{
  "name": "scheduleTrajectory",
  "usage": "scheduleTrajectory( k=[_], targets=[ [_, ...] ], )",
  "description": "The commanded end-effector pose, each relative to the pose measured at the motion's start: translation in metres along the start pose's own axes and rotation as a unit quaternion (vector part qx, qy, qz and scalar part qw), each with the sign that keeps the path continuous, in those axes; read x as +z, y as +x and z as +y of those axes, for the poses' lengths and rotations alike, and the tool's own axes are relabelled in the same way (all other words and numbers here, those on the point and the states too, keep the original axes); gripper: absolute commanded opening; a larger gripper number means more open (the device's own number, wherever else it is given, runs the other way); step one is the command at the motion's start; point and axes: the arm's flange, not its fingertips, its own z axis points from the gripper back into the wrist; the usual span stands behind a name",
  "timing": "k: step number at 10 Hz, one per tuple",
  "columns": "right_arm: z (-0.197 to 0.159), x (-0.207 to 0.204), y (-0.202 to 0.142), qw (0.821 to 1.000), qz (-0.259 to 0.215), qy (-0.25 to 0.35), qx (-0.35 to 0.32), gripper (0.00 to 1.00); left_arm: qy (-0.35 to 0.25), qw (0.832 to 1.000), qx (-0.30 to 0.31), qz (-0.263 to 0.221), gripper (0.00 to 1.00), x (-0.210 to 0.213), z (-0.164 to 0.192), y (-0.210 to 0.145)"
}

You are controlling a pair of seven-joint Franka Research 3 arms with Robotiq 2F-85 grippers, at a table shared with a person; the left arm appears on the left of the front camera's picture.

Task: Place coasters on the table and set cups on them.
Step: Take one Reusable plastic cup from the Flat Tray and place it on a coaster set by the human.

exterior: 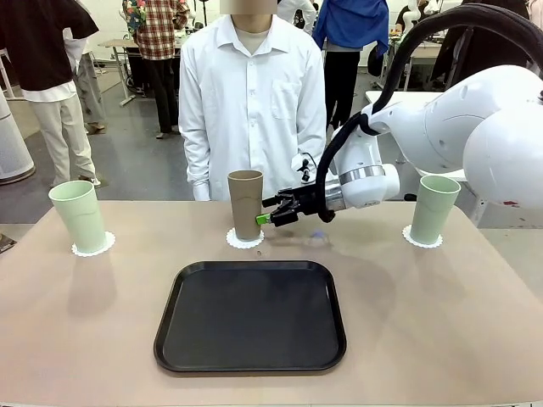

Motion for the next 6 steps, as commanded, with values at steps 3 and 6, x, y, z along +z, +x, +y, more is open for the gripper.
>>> scheduleTrajectory(
  k=[3,6],
  targets=[
    [0.005,0.005,-0.001,1.000,0.029,0.001,-0.009,1.00,0.000,1.000,-0.003,-0.004,1.00,0.000,-0.002,-0.002],
    [0.017,0.022,0.012,0.997,0.073,-0.015,0.004,1.00,0.000,1.000,-0.003,-0.004,1.00,0.000,-0.002,-0.002]
  ],
)
